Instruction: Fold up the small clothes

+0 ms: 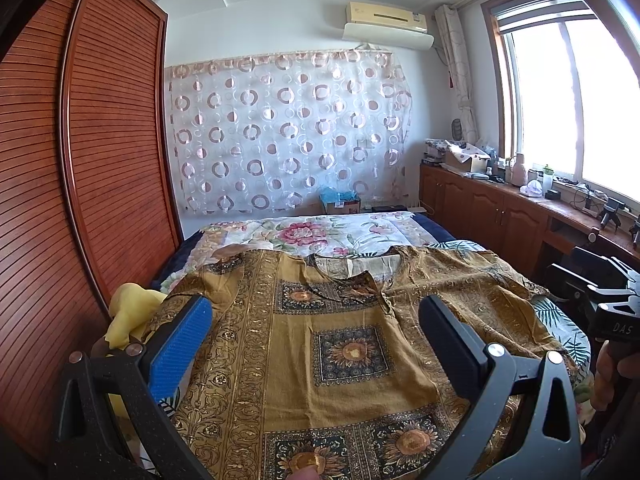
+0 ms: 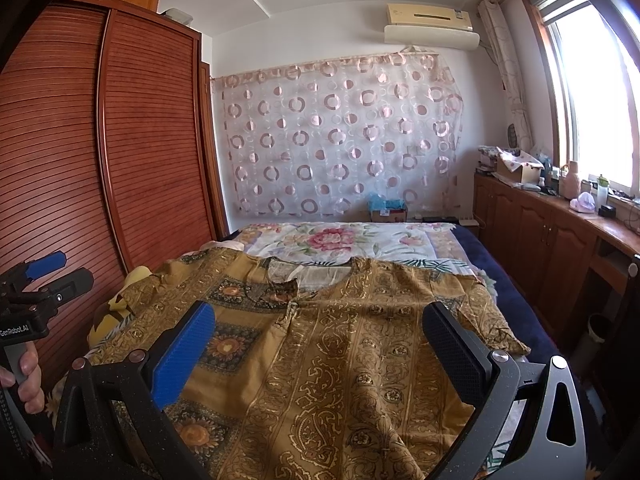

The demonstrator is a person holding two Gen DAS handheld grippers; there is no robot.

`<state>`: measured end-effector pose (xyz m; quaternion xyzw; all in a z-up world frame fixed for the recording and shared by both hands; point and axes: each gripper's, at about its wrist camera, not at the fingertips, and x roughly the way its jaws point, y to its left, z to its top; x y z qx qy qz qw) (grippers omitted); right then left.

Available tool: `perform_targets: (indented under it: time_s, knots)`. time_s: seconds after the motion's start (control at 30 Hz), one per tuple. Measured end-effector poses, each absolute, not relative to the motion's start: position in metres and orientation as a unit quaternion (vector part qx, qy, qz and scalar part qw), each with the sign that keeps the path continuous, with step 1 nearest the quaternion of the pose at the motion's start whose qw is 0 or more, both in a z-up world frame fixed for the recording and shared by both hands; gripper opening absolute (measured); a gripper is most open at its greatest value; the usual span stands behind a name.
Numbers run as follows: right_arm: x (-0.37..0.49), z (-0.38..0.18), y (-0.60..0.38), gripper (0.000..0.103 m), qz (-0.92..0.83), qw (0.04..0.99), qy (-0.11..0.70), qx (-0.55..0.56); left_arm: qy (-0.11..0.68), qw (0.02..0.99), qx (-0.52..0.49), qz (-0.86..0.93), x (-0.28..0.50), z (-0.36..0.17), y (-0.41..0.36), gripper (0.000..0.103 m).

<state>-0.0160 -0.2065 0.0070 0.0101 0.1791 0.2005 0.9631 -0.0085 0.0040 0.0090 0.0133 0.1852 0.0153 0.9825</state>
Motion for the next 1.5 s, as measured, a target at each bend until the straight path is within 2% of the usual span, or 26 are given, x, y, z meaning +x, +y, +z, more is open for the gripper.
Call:
perform_targets:
  time_s: [0.6,0.9,1.2,1.5]
  knots:
    - [-0.014,0.005,-0.205,0.103,0.205,0.962,0.180,0.011,0.186,0.982,0.013,0.017,-0.009,0.014,0.006,0.103]
    - [0.004,-0.003,-0.195,0.103,0.211,0.961,0.181,0.002,0.193,0.981,0.003,0.028,0.008,-0.002,0.020,0.103]
    - [0.036,-0.020,-0.162,0.103,0.238,0.955,0.179,-0.018,0.203,0.976,0.001,0.074,0.040,-0.027,0.061,0.103]
    - [0.070,-0.036,-0.136,0.103,0.280,0.934,0.220,-0.028,0.242,0.966,0.006,0.091,0.072,-0.050,0.112,0.103]
